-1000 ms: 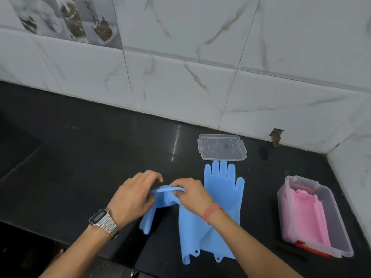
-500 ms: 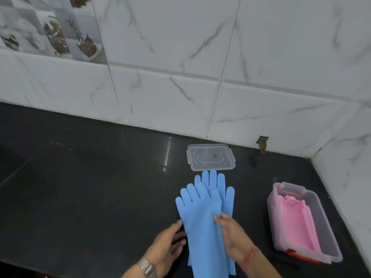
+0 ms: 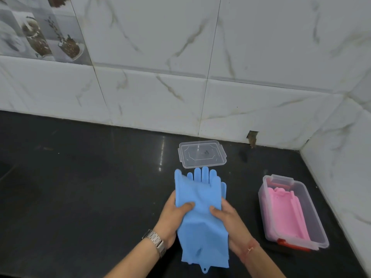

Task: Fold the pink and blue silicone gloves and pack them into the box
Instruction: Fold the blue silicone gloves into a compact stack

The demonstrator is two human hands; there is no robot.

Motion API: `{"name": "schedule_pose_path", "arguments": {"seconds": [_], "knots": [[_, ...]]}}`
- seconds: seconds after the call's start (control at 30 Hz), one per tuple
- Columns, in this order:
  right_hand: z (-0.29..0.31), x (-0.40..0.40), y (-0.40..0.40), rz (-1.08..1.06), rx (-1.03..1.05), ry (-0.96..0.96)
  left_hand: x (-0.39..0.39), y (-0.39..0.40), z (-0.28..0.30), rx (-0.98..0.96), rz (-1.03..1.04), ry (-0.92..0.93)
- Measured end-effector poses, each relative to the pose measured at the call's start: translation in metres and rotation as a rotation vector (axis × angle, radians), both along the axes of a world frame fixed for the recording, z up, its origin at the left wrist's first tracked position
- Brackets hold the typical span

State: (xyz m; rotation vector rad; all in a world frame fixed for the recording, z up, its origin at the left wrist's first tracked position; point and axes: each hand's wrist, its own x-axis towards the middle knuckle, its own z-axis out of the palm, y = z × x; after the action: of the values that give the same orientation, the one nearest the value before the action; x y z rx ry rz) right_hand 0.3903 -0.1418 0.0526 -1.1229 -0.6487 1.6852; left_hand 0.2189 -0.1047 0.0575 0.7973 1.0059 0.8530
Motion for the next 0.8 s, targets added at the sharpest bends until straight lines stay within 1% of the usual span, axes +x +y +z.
{"name": "schedule_pose_path", "arguments": {"seconds": [0.1, 0.17, 0.23, 0.3, 0.33, 0.4, 0.5, 0.67, 0.73, 0.8], "knots": [[0.010, 0.008, 0.009, -0.052, 0.135, 0.003, 0.010, 0.016, 0.010, 0.171, -0.027, 0.018], [0.006, 0.013, 0.013, -0.073, 0.113, 0.005, 0.018, 0.025, 0.003, 0.178, -0.034, 0.072], [-0.010, 0.016, 0.015, -0.103, -0.015, -0.017, 0.023, 0.030, -0.014, 0.070, -0.035, 0.161], [-0.030, 0.018, 0.013, -0.139, -0.195, -0.093, 0.024, 0.028, -0.034, -0.047, -0.066, 0.300], [-0.038, 0.019, 0.012, -0.147, -0.260, -0.140, 0.022, 0.027, -0.043, -0.065, -0.093, 0.368], [-0.048, 0.021, 0.009, -0.155, -0.303, -0.207, 0.018, 0.024, -0.053, -0.048, -0.140, 0.468], [-0.050, 0.023, 0.007, -0.152, -0.290, -0.252, 0.014, 0.024, -0.057, -0.013, -0.195, 0.550], [-0.051, 0.021, 0.009, -0.178, -0.228, -0.289, 0.011, 0.022, -0.052, 0.076, -0.298, 0.631], [-0.050, 0.022, 0.011, -0.190, -0.195, -0.308, 0.009, 0.019, -0.050, 0.084, -0.363, 0.653], [-0.050, 0.023, 0.013, -0.199, -0.186, -0.330, 0.007, 0.014, -0.049, 0.051, -0.416, 0.638]]}}
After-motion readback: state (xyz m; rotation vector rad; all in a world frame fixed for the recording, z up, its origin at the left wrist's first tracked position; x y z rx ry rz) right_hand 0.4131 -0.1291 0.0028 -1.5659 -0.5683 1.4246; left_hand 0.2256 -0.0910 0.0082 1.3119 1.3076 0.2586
